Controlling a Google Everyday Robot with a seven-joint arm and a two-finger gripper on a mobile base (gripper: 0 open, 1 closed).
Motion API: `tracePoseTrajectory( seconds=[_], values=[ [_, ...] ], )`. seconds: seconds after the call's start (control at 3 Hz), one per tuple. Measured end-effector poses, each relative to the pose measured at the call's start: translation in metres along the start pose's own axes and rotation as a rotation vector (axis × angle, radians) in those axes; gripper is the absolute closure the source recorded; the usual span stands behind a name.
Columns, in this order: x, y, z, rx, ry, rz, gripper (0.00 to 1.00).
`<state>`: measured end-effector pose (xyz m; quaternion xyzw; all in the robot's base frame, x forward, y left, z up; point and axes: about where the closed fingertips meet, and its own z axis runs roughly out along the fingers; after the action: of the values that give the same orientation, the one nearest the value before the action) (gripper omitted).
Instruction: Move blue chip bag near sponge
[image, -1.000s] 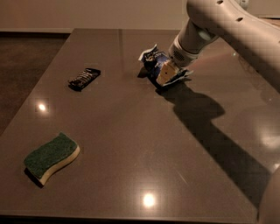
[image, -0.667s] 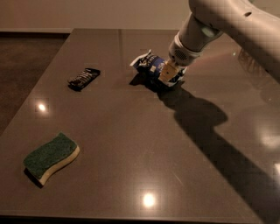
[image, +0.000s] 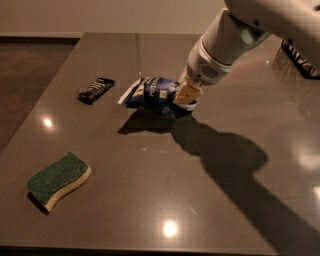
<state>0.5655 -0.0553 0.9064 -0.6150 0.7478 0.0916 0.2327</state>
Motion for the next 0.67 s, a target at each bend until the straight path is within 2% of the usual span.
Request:
tracePoseTrajectory(
  seconds=[0.33, 0.67],
  values=[
    [-0.022, 0.054, 0.001, -0.109, -0.044, -0.145, 1.0],
    [-0.039, 0.093, 0.009, -0.194, -0.063, -0.249, 0.85]
  ],
)
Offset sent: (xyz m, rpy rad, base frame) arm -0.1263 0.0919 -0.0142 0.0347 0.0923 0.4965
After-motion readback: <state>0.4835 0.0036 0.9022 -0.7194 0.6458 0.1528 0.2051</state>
